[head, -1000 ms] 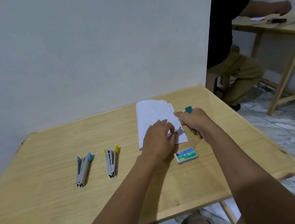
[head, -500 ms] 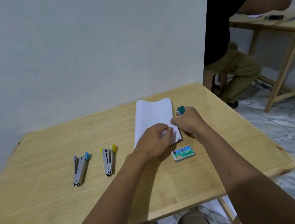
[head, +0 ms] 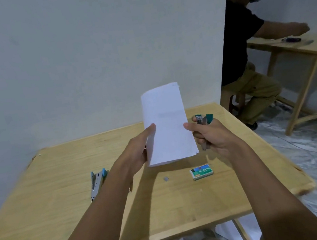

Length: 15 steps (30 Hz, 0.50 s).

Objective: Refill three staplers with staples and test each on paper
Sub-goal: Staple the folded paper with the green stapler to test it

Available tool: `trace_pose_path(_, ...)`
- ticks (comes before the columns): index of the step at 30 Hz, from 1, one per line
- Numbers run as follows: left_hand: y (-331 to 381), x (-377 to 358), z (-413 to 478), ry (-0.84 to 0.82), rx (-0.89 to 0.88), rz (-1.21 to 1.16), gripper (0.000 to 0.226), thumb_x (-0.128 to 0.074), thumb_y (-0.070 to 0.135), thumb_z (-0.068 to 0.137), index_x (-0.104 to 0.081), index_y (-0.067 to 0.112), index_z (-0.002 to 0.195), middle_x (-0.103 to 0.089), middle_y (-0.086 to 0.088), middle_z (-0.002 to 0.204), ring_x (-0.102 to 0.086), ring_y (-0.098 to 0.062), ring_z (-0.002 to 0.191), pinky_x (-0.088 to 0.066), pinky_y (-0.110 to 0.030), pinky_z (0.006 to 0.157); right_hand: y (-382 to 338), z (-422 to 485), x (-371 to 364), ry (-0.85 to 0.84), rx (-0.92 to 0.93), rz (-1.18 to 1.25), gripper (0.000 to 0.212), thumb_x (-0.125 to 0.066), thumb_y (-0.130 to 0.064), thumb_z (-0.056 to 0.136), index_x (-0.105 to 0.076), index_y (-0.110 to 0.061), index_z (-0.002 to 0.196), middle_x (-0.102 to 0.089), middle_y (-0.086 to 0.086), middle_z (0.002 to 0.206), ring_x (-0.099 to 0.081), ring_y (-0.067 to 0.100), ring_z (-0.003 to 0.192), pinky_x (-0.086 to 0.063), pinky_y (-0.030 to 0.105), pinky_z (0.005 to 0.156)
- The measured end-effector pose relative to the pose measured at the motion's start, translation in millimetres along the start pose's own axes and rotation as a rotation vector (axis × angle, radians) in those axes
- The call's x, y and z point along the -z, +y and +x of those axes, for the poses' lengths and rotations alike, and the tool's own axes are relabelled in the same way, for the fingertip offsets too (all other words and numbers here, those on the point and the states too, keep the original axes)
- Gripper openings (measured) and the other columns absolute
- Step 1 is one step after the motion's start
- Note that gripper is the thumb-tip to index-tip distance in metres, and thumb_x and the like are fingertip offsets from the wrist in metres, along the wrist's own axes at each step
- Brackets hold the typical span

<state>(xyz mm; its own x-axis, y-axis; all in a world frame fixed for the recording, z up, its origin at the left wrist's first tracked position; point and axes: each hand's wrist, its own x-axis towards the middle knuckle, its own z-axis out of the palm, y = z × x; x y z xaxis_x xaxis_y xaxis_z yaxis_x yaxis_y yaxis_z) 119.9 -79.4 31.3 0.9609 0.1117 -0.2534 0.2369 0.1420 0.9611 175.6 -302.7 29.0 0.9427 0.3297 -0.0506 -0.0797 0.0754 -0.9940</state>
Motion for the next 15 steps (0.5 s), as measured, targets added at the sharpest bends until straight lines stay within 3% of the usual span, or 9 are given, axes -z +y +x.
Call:
trace_pose_path(3,6.7,5.2,-16.2,-0.075,-0.057,-0.074,0.048,-0.067,0.037,0.092,-0.063,0.004,0.127,-0.07,-0.014,0.123,-0.069,-0.028,0.11,-0.05,-0.045,0.102,-7.4,-7.6,-4.3,-0.012,0.038,0.072,0.036,-0.085,-0.036,0.071,-0.05,-0.029,0.076,-0.036,-0.004,0.059,-0.034,0.009,0.047,-0.026,0.026,0.05)
trace_pose_path(10,13.5,11.6,-54.9,0.016,-0.21,0.001,0.038,-0.075,0.032,0.087,-0.067,0.013,0.12,-0.075,-0.006,0.113,-0.073,-0.026,0.101,-0.057,-0.042,0.09,-3.6,-40.2,-23.4,0.028,0.004,-0.068,0.037,-0.082,-0.045,0.075,-0.049,-0.029,0.068,-0.036,-0.008,0.052,-0.033,0.009,0.043,-0.031,0.023,0.045)
trace_pose_path(15,8.6,17.0,-78.6,0.115,-0.266,0.07,0.035,-0.079,0.033,0.083,-0.07,0.017,0.113,-0.076,-0.003,0.109,-0.072,-0.027,0.101,-0.058,-0.044,0.088,6.1,-59.2,-37.5,0.041,0.052,0.028,0.033,-0.084,-0.034,0.074,-0.055,-0.031,0.06,-0.037,-0.007,0.056,-0.033,0.009,0.046,-0.035,0.02,0.044)
